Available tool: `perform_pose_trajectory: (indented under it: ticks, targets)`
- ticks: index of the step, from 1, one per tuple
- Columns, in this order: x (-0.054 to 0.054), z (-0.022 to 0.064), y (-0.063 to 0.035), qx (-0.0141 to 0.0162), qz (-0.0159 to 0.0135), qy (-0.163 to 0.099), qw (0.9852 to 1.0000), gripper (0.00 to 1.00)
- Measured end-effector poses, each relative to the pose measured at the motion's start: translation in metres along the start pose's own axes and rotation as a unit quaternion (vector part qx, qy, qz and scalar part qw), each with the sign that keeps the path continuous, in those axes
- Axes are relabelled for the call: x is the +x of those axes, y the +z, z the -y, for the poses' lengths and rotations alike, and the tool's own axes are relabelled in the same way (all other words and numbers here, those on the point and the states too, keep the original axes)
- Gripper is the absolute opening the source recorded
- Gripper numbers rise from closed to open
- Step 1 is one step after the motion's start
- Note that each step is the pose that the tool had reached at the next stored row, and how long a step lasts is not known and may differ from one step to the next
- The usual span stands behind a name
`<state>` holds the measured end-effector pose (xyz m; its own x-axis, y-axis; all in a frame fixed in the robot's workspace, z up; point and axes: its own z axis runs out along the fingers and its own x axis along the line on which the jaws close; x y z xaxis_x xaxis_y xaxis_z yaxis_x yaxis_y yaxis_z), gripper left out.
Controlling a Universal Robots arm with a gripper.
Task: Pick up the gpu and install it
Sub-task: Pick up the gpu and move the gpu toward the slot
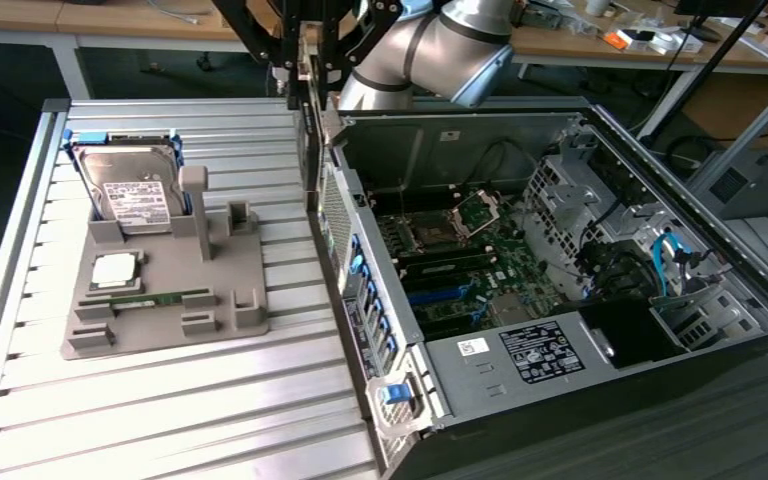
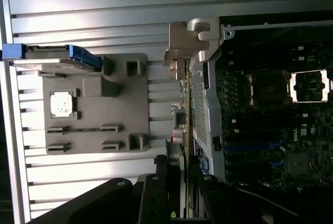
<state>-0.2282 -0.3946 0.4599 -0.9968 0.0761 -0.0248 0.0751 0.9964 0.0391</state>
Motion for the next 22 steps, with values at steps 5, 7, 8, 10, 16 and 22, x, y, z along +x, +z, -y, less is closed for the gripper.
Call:
perform_pose_trajectory:
  ticks: [5, 7, 8, 10, 16, 22]
  targets:
    - [-0.020, -0.0004, 0.0009, 0.0001, -0.0001, 0.000, 1.0000, 0.27]
    - [-0.031, -0.0012, 0.0016, 0.0000, 0.0000, 0.000, 1.0000, 0.27]
    - [-0.037, -0.0016, 0.0020, 0.0000, 0.0000, 0.000, 1.0000, 0.27]
    - [-0.046, -0.0023, 0.0025, 0.0001, 0.0000, 0.000, 1.0000, 0.27]
    - [-0.053, -0.0028, 0.0029, 0.0001, -0.0001, 0.000, 1.0000, 0.27]
    - [-0.060, -0.0033, 0.0032, 0.0001, -0.0001, 0.000, 1.0000, 0.27]
